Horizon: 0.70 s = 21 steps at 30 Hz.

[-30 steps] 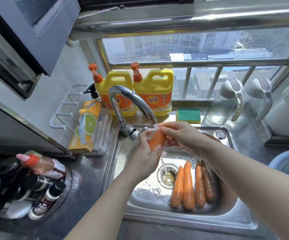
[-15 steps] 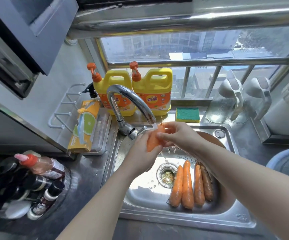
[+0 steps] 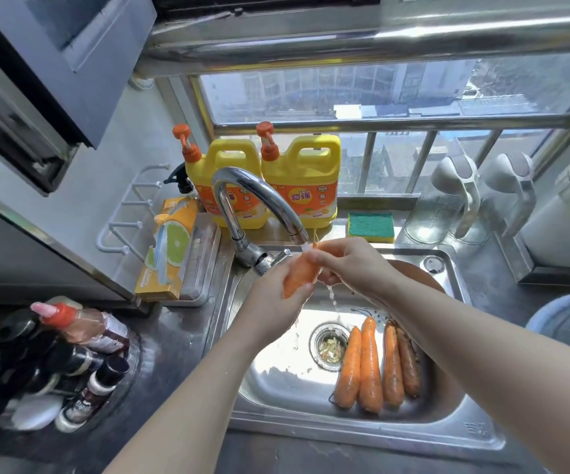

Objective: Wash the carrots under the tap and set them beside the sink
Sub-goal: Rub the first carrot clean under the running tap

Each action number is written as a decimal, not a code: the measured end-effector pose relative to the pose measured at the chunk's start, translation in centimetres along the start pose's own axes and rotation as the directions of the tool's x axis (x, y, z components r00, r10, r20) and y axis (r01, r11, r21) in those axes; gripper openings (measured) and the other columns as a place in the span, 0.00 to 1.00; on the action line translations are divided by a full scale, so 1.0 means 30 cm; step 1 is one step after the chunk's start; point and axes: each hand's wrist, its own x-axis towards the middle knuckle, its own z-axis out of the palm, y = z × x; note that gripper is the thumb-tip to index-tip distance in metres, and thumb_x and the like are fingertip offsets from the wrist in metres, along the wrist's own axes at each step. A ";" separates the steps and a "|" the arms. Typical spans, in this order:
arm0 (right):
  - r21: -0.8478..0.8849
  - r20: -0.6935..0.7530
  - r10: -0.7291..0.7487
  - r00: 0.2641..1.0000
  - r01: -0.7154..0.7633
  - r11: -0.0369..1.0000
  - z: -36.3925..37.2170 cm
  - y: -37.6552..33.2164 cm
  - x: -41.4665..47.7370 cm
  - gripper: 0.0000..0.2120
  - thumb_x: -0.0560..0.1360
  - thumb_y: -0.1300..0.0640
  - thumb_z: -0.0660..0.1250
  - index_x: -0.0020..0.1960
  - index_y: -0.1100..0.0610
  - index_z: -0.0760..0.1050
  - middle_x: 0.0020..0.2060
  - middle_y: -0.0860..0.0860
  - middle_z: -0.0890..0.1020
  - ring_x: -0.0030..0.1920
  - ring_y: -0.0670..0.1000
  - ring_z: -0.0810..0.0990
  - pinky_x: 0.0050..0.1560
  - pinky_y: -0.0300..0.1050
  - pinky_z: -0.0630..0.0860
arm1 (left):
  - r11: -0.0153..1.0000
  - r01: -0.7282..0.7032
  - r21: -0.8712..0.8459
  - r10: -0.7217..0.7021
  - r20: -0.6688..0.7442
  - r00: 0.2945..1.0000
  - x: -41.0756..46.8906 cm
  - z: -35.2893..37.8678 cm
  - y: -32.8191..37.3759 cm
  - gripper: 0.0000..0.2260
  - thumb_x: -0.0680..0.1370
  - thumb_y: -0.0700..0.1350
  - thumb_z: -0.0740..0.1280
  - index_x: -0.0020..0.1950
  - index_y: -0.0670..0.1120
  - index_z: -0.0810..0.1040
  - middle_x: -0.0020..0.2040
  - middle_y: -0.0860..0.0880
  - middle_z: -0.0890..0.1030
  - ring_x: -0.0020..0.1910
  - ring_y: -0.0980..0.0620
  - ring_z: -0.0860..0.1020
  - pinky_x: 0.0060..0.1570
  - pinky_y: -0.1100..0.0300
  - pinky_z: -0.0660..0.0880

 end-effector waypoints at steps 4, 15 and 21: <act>-0.060 -0.030 -0.031 0.999 0.029 0.998 0.013 0.001 0.002 0.10 0.76 0.50 0.74 0.50 0.57 0.83 0.39 0.51 0.86 0.36 0.48 0.83 0.43 0.44 0.83 | 0.998 -0.041 0.055 0.043 -0.042 0.998 -0.007 0.007 0.010 0.18 0.80 0.46 0.68 0.70 0.58 0.73 0.55 0.62 0.78 0.53 0.66 0.76 0.47 0.73 0.70; -0.138 -0.058 -0.085 0.995 0.077 0.987 0.017 0.005 0.008 0.09 0.74 0.51 0.75 0.48 0.56 0.84 0.36 0.51 0.86 0.34 0.46 0.82 0.43 0.46 0.82 | 0.997 -0.047 0.059 0.050 -0.055 0.997 0.005 0.014 0.016 0.18 0.81 0.48 0.67 0.71 0.56 0.74 0.54 0.59 0.78 0.52 0.59 0.77 0.45 0.74 0.68; 0.020 -0.087 0.003 0.996 -0.001 1.000 0.010 0.007 0.002 0.14 0.80 0.49 0.68 0.46 0.58 0.84 0.29 0.48 0.82 0.30 0.46 0.78 0.38 0.43 0.77 | 0.999 -0.010 -0.034 0.009 -0.012 1.000 -0.001 0.014 0.008 0.17 0.81 0.47 0.68 0.68 0.58 0.72 0.50 0.64 0.77 0.49 0.66 0.76 0.43 0.70 0.70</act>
